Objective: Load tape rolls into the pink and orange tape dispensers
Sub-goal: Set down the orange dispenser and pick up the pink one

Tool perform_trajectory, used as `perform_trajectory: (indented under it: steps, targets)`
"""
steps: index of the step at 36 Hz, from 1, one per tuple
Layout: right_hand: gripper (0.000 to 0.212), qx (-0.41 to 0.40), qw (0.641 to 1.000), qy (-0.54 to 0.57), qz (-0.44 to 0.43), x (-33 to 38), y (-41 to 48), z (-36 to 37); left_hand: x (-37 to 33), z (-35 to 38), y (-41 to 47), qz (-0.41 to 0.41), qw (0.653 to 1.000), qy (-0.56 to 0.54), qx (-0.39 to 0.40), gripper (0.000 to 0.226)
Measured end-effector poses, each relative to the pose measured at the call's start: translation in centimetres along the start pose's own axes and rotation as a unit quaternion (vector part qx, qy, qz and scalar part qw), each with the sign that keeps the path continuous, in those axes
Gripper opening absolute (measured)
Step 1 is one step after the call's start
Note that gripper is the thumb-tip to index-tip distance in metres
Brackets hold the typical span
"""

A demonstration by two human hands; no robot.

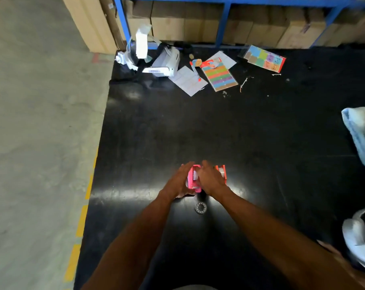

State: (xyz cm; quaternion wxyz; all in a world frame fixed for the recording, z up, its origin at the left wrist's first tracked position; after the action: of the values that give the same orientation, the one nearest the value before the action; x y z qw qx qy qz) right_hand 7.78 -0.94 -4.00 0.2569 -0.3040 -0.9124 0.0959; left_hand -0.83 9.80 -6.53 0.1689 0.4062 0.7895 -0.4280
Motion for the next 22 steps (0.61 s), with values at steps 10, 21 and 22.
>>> perform_trajectory:
  steps: [10,21,22]
  targets:
    - [0.035,0.086,0.990,0.040,-0.102,-0.1,0.4,-1.8,0.8,0.2,0.9,-0.023,0.999,0.005,-0.026,0.112]
    - [0.030,0.067,0.989,0.041,-0.122,0.9,-1.5,-2.9,0.1,0.0,-0.4,0.007,1.000,-0.008,-0.003,0.111]
    - [0.027,0.065,0.990,0.045,-0.116,0.9,-1.9,-2.8,0.3,-0.2,-0.9,0.012,0.999,-0.029,-0.013,0.100]
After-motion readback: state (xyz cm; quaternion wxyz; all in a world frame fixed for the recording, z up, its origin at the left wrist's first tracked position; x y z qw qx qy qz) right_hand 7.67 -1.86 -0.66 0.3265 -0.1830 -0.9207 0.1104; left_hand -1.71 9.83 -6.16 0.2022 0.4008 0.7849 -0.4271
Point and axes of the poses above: each hand's wrist, its own y-axis towards the middle knuckle, its own z-axis out of the palm, x = y × z, the point moved 3 cm from there along y, towards the middle knuckle, and after that the axes turned 14 degrees about -z, right-handed, at the moved point
